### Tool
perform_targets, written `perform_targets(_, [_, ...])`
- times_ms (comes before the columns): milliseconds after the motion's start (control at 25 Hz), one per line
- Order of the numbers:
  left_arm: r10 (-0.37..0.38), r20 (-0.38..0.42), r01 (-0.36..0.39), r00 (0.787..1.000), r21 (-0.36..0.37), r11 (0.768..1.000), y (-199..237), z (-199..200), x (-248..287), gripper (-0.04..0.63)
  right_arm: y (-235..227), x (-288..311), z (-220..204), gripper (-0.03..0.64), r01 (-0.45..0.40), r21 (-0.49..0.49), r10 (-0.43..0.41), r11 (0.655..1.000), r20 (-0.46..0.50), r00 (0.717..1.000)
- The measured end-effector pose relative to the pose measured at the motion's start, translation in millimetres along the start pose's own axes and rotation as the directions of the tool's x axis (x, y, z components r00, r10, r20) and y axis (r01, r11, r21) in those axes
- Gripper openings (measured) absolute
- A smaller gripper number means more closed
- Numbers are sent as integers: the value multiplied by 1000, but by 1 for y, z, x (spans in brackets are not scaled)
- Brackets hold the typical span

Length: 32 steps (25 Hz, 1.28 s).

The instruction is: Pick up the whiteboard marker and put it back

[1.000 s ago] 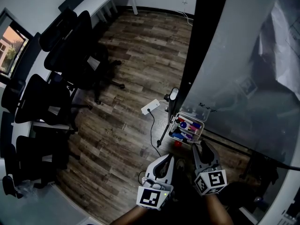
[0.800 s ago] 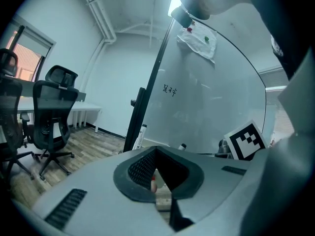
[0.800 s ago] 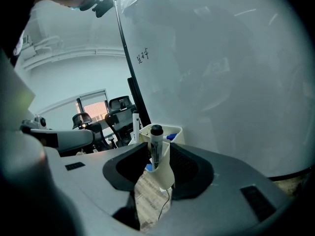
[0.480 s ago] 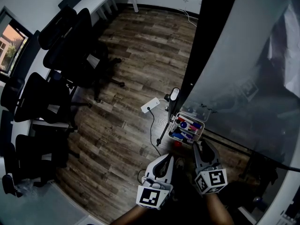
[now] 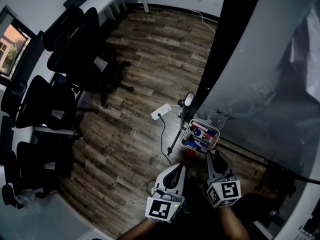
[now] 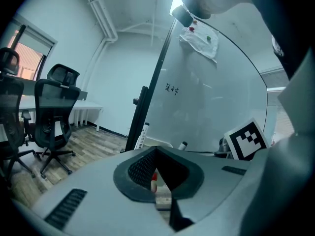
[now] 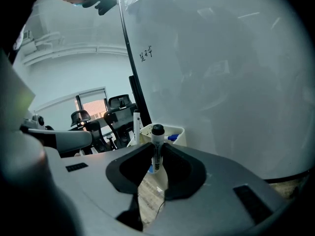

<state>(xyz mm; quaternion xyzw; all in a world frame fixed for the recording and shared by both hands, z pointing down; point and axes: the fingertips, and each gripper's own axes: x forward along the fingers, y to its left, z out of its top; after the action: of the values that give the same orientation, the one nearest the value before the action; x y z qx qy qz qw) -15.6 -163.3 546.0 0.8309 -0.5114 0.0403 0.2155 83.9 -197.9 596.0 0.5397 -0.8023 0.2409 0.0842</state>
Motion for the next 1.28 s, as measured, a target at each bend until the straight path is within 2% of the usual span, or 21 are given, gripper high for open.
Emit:
perform_targets(520, [-2,14,2,1000,1,1000,2,5,-7,6,1,-2,3,78,3,-3,-2,1000,10,1000])
perform_targets(680, [1,19,-2,1000,56,998,8,3,-12,6,3,-2,7,78,1,-12,-1,1000,22,1000])
perform_targets(840, [4,25,-5,1000,63,998,9,4,-16,6,4,-4,8,77,11,-14,-10,1000,31,999])
perform_targets(1040, [-30,57,26,998,68,997,3,16,-22,6,8,-9,16,77,20,-25,-19,999,58,998])
perform_targets(1200, [-39,74,36,997,35,999,-3,22,-29,6,13,-19,24,77,33,-32,-30,999,90,996])
perform_targets(1280, [-37,72,32,997,59,998,-2,25,-33,6,15,-25,30,77,41,-36,-37,999,108,993])
